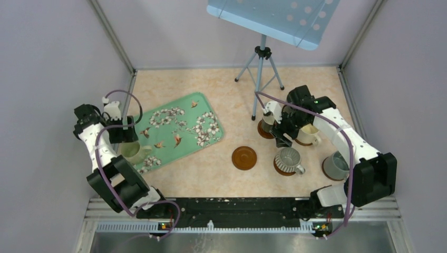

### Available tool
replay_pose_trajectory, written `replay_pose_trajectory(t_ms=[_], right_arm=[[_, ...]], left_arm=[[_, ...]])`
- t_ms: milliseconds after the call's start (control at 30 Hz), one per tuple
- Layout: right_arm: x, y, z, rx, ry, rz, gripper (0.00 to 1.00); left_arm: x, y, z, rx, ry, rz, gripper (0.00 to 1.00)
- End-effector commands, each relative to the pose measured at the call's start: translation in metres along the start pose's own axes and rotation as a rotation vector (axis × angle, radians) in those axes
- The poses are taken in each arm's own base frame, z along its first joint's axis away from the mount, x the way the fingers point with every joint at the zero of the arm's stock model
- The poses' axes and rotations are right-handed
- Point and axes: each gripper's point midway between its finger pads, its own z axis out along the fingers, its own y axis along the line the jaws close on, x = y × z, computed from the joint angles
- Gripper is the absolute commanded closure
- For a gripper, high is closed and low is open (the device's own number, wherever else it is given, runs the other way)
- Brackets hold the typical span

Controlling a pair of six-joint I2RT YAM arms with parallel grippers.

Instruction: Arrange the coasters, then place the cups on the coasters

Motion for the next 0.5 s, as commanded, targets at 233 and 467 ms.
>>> replay_pose_trajectory(t_ms=[233,467], right_arm=[[-0.006,0.000,-0.001,0.001,-0.012,-0.021,0.32],[-0.004,0.000,0.001,-0.002,-0.002,-0.017,0.32]], left_arm=[[0.034,0.008,0.013,-0.046,0.086,0.018,0.01],[0.047,0.000,0.024,0.008,0.112,0.024,0.01]])
